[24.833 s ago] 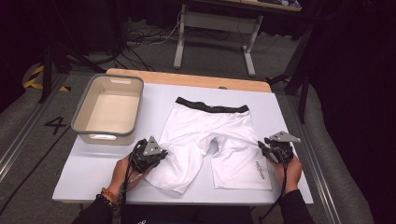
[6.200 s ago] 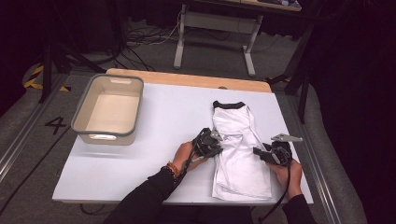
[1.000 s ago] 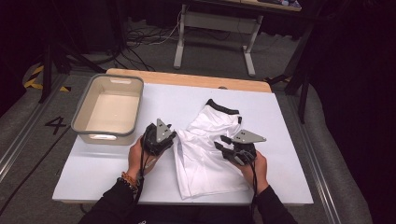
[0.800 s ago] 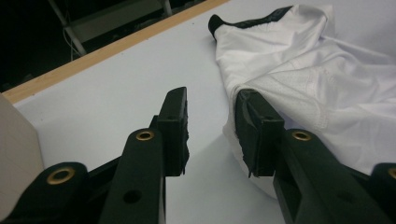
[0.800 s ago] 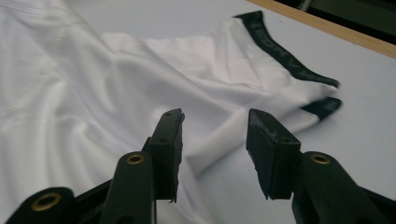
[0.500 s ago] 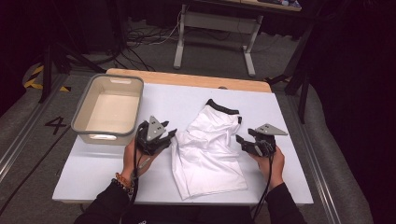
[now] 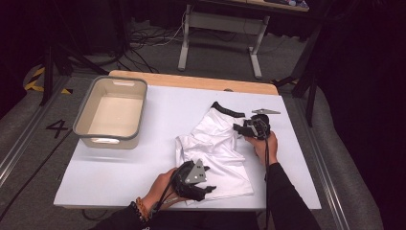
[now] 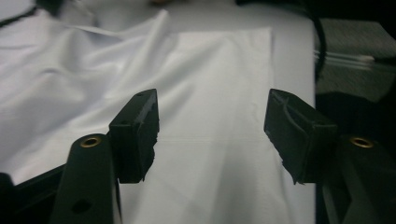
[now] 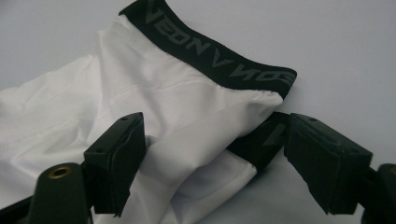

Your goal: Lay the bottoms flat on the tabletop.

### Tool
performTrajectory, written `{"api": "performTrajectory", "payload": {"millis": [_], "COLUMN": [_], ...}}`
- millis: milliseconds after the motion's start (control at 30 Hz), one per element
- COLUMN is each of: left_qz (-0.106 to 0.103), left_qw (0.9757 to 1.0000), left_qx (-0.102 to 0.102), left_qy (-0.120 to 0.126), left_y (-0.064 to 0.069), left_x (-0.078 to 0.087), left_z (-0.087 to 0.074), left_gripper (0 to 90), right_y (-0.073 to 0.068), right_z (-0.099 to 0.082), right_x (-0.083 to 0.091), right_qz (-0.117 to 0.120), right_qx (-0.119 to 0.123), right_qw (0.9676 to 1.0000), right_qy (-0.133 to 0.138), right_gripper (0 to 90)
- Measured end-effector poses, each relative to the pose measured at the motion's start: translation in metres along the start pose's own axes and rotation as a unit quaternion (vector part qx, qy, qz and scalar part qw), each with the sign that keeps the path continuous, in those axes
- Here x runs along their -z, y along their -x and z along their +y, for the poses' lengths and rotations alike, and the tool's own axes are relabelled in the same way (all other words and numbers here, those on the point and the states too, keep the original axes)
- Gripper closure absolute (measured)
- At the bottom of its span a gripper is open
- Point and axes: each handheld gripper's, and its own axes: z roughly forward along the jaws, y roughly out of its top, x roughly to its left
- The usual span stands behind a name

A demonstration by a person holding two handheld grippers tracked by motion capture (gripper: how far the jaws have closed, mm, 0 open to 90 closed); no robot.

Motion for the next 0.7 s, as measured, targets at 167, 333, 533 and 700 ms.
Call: {"api": "performTrajectory", "payload": {"millis": [167,333,533,700], "left_qz": [-0.031,-0.033,-0.035,-0.034], "left_qw": [0.9984,0.9976,0.9968,0.9962], "left_qx": [-0.007,-0.003,-0.003,-0.003], "left_qy": [-0.046,-0.062,-0.071,-0.08], "left_y": [0.006,0.003,-0.002,-0.007], "left_x": [-0.017,-0.021,-0.016,-0.011], "left_z": [-0.007,-0.009,-0.011,-0.013], "left_gripper": [35.2,46.8,54.9,67.5], "right_y": [0.004,-0.001,0.005,0.005], "right_z": [0.004,0.006,0.014,0.024], "right_x": [-0.016,-0.02,-0.018,-0.02], "right_qz": [-0.031,-0.037,-0.015,-0.015], "right_qx": [-0.011,0.025,0.047,0.063], "right_qw": [0.9989,0.9985,0.9985,0.9978], "right_qy": [-0.033,-0.033,-0.022,-0.016], "right_gripper": [20.9,43.4,79.5,83.1]}}
